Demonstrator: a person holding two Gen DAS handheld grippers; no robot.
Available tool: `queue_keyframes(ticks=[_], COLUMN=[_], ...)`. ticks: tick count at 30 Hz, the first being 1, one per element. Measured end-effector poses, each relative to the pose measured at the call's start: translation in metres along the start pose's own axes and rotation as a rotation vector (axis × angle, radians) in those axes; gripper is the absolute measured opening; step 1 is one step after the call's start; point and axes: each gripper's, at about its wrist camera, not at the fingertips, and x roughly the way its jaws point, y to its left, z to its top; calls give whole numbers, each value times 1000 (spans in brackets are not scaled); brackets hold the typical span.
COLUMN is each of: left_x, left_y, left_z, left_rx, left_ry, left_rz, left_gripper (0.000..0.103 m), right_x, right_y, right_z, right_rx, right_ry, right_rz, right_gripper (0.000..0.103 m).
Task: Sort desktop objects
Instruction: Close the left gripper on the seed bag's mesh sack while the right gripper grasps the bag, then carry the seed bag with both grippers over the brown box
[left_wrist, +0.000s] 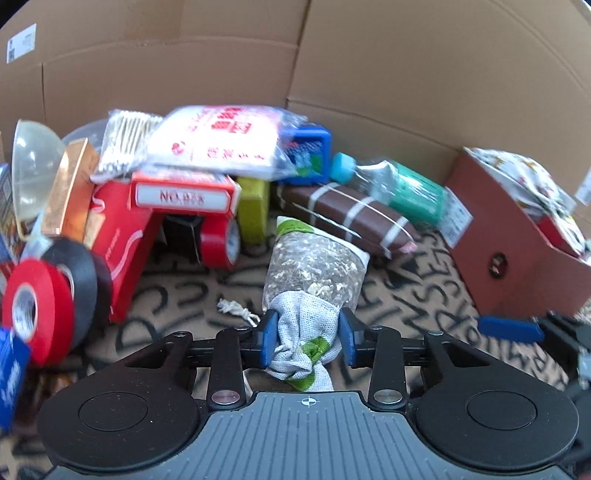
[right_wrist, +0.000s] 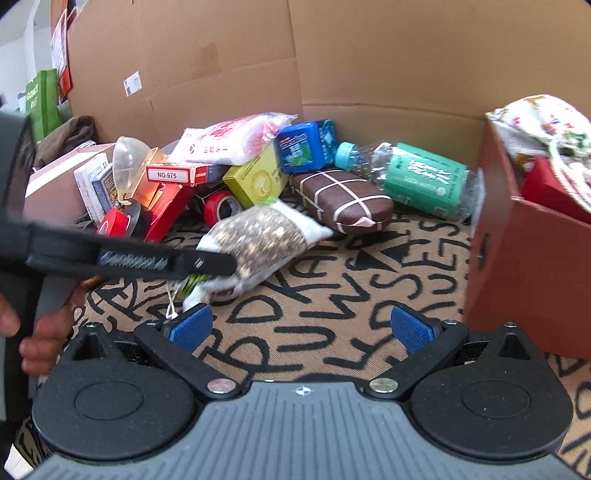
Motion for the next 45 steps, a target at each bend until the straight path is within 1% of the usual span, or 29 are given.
queue_keyframes(ticks=[7, 8, 10, 11, 14, 17, 20, 22, 25, 29, 30, 31, 34, 37, 42, 45], left_x=[-34, -37, -41, -42, -45, -47, -45, -42, -39, -37, -37, -36, -35, -36, -42, -49], left_y=[-14, -16, -15, -15, -13, -11, -9, -9, -6, -4, -4, -4, -6, -8, -17, -27], left_z=[-38, -42, -47, -48, -51, -54, -56, -57, -60, -61, -60, -60, -58, -59, -62, -63], left_rx=[-14, -21, -33, -38, -32, -21, -24, -17, -21, -27, -25, -24, -19, -18, -4, 7], left_ry=[14, 13, 9, 11, 13, 14, 20, 21, 20, 8, 8, 7, 5, 2, 0, -6], left_rz=[-56, -60, -68, -72, -77, -70, -78, -76, -82, -86, -84, -82, -76, -70, -82, -96], left_gripper=[36, 37, 53, 56, 57, 61, 61, 65, 67, 66, 65, 64, 53, 44, 40, 39], right_x=[-21, -22, -22, -22, -22, -18, -8, 0, 11, 17, 18, 18, 17, 13, 0, -13], right_y=[-11, -11, -12, -12, -13, -8, 0, 6, 13, 18, 19, 21, 25, 24, 26, 24], right_z=[-6, -6, -6, -6, -7, -5, -3, -2, -1, -1, 0, 0, 0, -1, -5, -8], right_rx=[46, 60, 89, 103, 146, 162, 168, 166, 166, 173, 178, 179, 170, 175, 151, 147], right_ry=[-17, -14, -10, -7, 0, 14, 37, 57, 88, 101, 103, 106, 106, 98, 78, 58], right_rz=[-38, -26, -1, 12, 49, 69, 96, 109, 123, 154, 168, 180, 188, 183, 159, 143], right_gripper=[102, 102, 101, 101, 101, 100, 97, 95, 89, 83, 74, 69, 63, 59, 57, 57])
